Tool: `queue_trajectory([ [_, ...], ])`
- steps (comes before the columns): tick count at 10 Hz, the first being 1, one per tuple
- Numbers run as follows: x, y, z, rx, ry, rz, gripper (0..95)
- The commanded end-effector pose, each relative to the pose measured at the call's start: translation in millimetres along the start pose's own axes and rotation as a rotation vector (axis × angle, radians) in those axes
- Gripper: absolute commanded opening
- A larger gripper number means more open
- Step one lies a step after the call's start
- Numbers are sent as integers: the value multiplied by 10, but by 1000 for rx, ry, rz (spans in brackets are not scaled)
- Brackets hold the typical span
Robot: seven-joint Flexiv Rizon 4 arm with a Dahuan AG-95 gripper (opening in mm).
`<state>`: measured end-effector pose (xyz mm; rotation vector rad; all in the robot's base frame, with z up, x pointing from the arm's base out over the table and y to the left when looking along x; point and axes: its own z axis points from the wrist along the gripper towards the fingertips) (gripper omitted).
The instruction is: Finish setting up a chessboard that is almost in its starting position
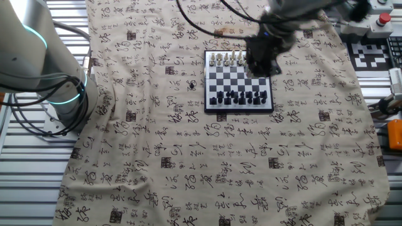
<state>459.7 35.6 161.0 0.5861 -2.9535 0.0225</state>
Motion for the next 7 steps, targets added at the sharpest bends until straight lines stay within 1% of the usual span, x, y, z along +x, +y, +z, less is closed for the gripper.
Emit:
queue_trajectory([
  [1,236,356,268,8,-12,8,190],
  [2,348,472,408,14,-29,4,190],
  [3,411,547,489,18,-35,2,190],
  [4,517,700,631,26,-36,1,190],
  [6,634,869,803,41,-37,-4,190],
  [7,668,892,852,44,-41,-7,190],
])
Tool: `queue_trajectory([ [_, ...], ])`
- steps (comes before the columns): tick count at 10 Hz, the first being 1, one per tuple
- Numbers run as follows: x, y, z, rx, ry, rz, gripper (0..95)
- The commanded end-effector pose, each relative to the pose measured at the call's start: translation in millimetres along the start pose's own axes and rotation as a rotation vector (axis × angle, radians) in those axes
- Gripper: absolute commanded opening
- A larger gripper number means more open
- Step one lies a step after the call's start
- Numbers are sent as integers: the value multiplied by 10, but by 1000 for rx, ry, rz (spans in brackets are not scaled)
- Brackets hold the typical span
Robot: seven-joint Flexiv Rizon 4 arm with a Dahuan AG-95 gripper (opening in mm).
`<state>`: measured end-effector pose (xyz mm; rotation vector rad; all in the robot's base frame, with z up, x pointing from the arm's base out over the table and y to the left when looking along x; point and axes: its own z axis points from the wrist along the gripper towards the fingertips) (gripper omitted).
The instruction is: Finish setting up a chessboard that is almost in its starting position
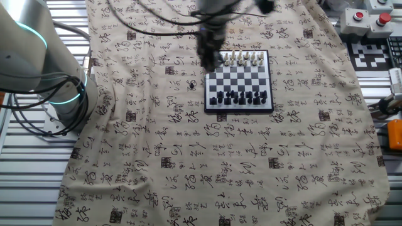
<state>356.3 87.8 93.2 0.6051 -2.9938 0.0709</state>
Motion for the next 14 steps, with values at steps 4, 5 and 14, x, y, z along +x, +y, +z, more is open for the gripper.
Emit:
queue_trajectory([
  [4,57,57,267,7,-18,18,190],
  [5,56,57,293,5,-21,18,190],
  [14,43,13,323,-103,80,14,190],
])
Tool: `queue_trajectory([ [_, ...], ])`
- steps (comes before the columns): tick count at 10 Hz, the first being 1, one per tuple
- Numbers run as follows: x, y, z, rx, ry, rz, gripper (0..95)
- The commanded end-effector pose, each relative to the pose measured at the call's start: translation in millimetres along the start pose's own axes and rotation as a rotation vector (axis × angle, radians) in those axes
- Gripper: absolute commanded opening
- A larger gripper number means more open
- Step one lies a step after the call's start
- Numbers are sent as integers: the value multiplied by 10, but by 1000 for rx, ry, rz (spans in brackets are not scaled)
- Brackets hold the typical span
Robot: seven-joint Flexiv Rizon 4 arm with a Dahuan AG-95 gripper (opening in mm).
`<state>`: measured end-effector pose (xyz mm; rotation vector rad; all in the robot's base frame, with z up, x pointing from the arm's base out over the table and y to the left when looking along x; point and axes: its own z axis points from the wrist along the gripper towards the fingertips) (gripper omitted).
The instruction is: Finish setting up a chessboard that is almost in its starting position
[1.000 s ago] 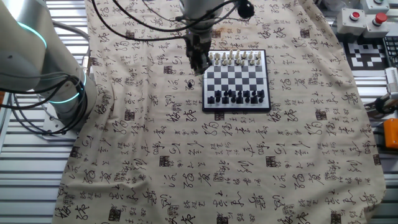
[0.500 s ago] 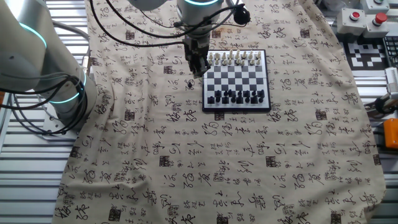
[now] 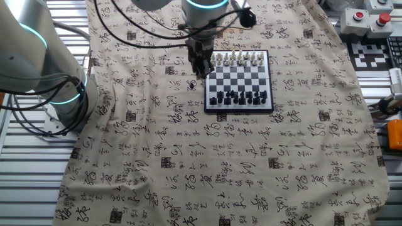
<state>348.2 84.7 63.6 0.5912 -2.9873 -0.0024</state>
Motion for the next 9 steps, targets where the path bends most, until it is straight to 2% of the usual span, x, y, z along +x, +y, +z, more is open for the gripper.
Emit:
queue_trajectory([
  [1,-16,1,21,-63,97,6,190],
  [2,-16,1,21,-78,114,6,190],
  [3,-16,1,21,-116,181,2,190],
  [4,-16,1,21,-124,201,-3,190],
  [9,-16,1,21,-128,217,6,190],
])
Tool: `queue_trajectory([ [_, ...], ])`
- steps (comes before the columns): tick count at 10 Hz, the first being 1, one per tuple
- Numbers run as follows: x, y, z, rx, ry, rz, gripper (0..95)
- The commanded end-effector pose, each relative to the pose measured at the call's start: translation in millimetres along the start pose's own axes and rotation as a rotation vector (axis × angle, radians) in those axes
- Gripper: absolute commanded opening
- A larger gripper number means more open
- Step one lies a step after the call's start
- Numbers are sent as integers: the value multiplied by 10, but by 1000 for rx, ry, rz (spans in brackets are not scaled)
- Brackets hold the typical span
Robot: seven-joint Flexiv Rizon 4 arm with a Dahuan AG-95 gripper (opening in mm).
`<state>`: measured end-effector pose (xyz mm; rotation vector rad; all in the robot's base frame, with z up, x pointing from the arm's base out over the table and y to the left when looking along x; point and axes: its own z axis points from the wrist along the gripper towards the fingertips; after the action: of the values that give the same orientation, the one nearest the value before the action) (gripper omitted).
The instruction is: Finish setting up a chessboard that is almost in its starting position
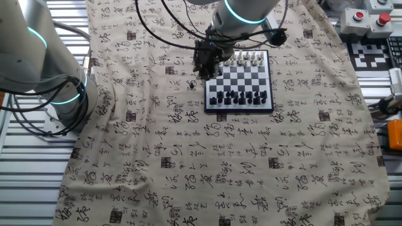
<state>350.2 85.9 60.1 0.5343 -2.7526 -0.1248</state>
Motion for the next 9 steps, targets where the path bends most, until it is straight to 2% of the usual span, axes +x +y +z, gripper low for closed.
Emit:
queue_trajectory([
  [1,12,-1,-9,1,-2,7,190],
  [4,12,-1,-9,-2,3,13,190],
  [9,52,-9,66,0,3,22,190],
])
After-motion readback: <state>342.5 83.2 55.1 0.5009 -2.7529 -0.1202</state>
